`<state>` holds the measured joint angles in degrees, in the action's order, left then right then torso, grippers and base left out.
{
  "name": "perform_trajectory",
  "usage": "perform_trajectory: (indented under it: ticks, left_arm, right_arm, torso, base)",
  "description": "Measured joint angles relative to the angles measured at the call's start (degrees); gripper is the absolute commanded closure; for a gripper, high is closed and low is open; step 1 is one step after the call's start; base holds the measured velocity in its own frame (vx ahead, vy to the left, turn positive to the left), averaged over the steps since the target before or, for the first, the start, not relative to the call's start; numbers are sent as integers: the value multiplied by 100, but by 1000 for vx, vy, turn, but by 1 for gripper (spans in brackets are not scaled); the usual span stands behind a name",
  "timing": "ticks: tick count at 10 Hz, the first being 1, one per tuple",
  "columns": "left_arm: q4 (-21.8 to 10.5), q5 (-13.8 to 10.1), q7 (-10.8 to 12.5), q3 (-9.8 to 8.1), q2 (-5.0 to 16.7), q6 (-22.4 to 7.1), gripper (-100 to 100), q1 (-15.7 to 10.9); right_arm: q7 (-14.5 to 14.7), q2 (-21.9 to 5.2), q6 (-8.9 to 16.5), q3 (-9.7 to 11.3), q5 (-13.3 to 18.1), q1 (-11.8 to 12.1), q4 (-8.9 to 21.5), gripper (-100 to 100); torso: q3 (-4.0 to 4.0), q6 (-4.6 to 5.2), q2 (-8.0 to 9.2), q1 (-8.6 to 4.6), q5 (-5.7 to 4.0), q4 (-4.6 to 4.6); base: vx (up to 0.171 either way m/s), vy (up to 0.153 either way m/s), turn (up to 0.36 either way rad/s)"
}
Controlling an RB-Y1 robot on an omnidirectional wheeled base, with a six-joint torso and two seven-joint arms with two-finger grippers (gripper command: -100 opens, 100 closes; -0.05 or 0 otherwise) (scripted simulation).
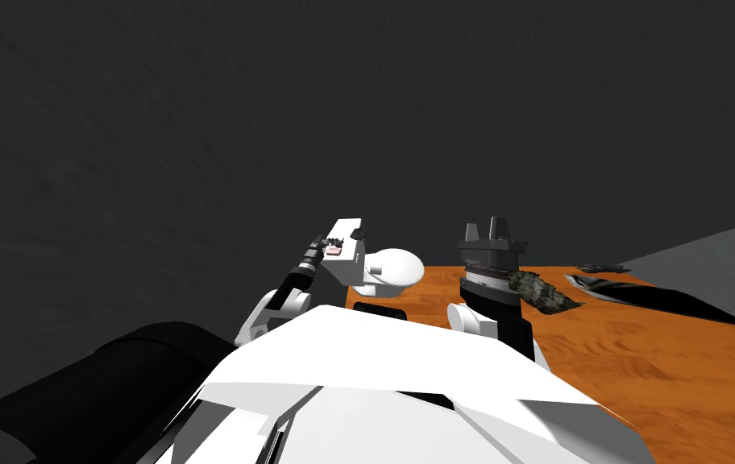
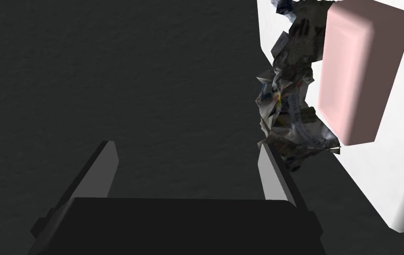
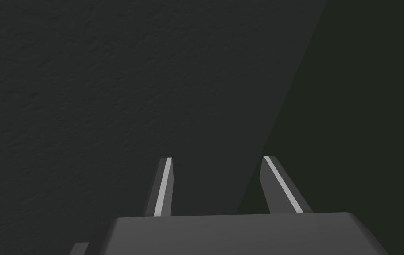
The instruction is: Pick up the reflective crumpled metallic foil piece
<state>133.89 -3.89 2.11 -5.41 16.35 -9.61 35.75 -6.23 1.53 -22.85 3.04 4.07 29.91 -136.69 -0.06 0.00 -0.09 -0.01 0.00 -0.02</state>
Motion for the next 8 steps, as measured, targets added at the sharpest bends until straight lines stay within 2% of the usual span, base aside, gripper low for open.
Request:
perform_trajectory:
  ticks: [8]
  left_arm:
    - [217,-223,-221,-76,461,-1087,-100,126]
  right_arm:
    - [0,0,0,0,0,0,0,0]
  torso:
    - [-1,0,-1,-1,0,0]
  base:
    - [30,-2,-20]
